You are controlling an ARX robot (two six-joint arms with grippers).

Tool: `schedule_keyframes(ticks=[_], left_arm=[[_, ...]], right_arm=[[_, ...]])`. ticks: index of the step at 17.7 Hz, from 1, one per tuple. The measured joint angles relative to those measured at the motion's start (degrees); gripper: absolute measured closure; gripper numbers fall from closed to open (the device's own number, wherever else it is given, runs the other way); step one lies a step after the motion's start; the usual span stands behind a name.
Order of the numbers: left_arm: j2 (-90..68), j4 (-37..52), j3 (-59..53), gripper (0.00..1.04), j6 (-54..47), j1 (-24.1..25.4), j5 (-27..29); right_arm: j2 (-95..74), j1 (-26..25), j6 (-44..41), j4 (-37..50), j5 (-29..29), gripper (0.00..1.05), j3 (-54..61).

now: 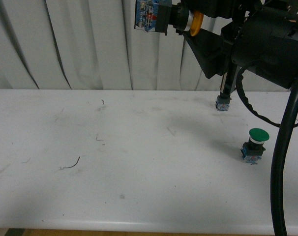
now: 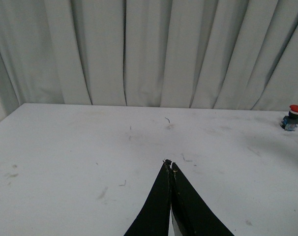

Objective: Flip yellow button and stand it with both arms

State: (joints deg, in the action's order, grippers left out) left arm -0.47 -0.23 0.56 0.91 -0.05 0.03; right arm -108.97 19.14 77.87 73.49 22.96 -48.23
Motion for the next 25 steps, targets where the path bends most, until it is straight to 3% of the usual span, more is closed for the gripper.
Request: schedule_keyframes(ticks=[2,3,7,10,13,14,16,17,25], left_arm=[[0.00,-0.02,0.00,1.03,0.02,0.00,0.00],[0.00,0.02,0.00,0.97,0.00,0.00,0.02],[0.00,0.02,0.00,0.58,0.00,0.00,0.00],[0.00,0.02,0.00,0.29,0.00,0.00,0.00],[0.00,0.00,0.00,0.05,-0.02,0.00,0.00],[0.00,0.02,0.00,0.07,-0.07,0.00,0.00],[0.00,0.02,0.00,0.07,-0.07,0.00,0.00],[0.00,0.02,0.00,0.07,-0.07,0.00,0.00],[0.00,0.02,0.00,0.07,-0.07,0.00,0.00]], right_arm=[[0.00,-0.04,-1.01,-0.07,0.00,0.69,0.24],[0.13,-0.04,-2.62,-0.11,-0.04,0.69,0.35],[3.82,-0.87,-16.04,-1.36,-3.67,0.69,0.94],[6.19,-3.02,-34.12,-16.70,-11.28,0.69,-0.24],[6.16,-6.16,-50.03,-25.81,-18.88,0.69,-0.37],[6.16,-7.41,-55.54,-26.95,-20.90,0.69,-0.66],[5.53,-12.55,-76.94,-28.92,-27.58,0.69,-3.52],[2.49,-14.01,-80.83,-32.30,-28.57,0.69,-6.25],[-5.01,-14.69,-81.59,-39.74,-28.70,0.69,-13.86]])
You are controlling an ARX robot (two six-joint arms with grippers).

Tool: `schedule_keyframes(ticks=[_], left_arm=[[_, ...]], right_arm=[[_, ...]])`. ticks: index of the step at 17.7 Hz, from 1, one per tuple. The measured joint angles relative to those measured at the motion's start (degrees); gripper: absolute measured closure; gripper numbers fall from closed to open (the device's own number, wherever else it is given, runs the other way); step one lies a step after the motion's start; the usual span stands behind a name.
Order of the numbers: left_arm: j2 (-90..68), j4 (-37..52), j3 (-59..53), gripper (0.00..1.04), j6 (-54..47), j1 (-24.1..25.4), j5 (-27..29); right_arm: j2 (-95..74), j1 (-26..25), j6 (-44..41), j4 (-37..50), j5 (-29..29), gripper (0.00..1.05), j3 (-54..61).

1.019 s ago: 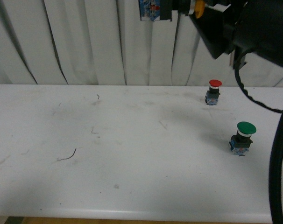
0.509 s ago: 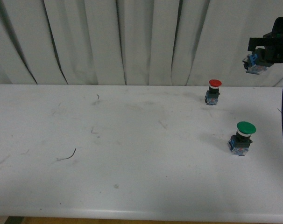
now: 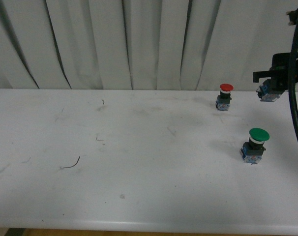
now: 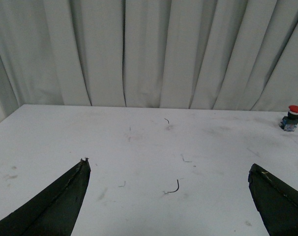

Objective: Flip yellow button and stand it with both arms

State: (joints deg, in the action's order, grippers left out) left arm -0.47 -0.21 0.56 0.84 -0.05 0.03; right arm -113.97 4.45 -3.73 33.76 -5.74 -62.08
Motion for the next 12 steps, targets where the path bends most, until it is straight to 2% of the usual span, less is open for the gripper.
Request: schedule_keyframes(ticks=[4,10,12], left_arm=[[0.00,0.00,0.00,0.07,0.00,0.00,0.00],[0.00,-0.02,0.00,0.07,0.00,0.00,0.02],[0.00,-0.02,0.00,0.07,-0.02,0.00,0.00]], right_arm=[[-2.08,0.07,0.00,-2.49,0.02,0.69,-2.54],[-12.85,1.66,-0.37,-18.53,-1.44,0.69,-18.75],[-14.78,2.89,-0.28,-20.00,-0.74,0.69,-21.18]])
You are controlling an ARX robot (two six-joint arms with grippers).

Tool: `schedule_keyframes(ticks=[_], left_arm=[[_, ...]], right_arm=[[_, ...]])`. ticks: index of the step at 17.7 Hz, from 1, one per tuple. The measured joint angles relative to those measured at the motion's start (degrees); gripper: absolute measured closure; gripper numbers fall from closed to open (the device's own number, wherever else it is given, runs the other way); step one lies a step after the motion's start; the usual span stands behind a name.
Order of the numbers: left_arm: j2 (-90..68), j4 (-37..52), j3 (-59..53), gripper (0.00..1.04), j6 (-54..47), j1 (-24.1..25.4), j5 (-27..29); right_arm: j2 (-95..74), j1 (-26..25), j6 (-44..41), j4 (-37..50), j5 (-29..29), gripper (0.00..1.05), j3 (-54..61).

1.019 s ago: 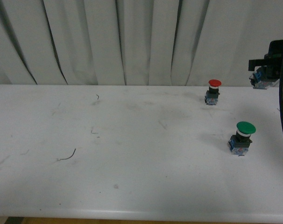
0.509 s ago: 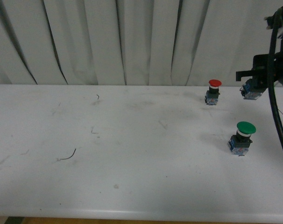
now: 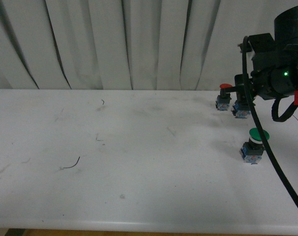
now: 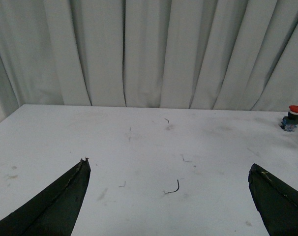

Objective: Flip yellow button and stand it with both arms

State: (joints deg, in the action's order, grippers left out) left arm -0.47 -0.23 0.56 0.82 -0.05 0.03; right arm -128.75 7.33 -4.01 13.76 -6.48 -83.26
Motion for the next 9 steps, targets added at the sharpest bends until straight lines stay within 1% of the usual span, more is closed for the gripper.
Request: schedule_keyframes(ticks=[3,9], left_arm=[[0.00,0.02,0.00,0.07,0.00,0.00,0.00],[0.00,0.00,0.00,0.07,0.02,0.00,0.00]], right_arm=[[-3.43,0.81,1.42,-0.72,0.09,0.69,-2.23],[-7.13,0.02,1.53,-0.63,-1.05,0.69,-6.03]])
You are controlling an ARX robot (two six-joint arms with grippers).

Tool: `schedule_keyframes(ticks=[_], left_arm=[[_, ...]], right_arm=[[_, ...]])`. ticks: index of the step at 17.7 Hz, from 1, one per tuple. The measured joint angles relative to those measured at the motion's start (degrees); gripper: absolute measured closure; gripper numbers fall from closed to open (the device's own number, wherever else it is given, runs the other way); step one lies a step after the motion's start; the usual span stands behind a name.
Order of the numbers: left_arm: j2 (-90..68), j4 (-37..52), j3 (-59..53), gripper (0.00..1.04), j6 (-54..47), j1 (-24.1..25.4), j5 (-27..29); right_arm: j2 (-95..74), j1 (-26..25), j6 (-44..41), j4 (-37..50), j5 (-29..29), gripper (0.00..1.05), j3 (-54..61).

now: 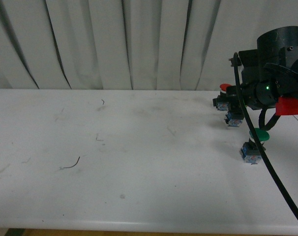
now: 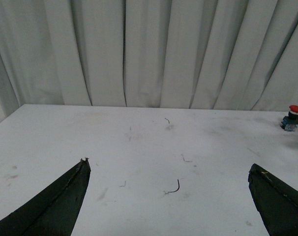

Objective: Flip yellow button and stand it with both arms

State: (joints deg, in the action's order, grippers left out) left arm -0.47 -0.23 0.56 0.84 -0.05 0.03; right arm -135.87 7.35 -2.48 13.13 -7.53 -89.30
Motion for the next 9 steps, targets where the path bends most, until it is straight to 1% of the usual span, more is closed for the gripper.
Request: schedule_keyframes(ticks=[5,9], left_arm=[[0.00,0.02,0.00,0.07,0.00,0.00,0.00],[0.00,0.02,0.00,0.07,0.00,0.00,0.00]], right_arm=[[-1.42,-1.42,-0.15,-0.55,-0.92,0.69,-1.66],[-1.81,-0.90,-0.15,-0.57,-0.96,0.69,-1.70]])
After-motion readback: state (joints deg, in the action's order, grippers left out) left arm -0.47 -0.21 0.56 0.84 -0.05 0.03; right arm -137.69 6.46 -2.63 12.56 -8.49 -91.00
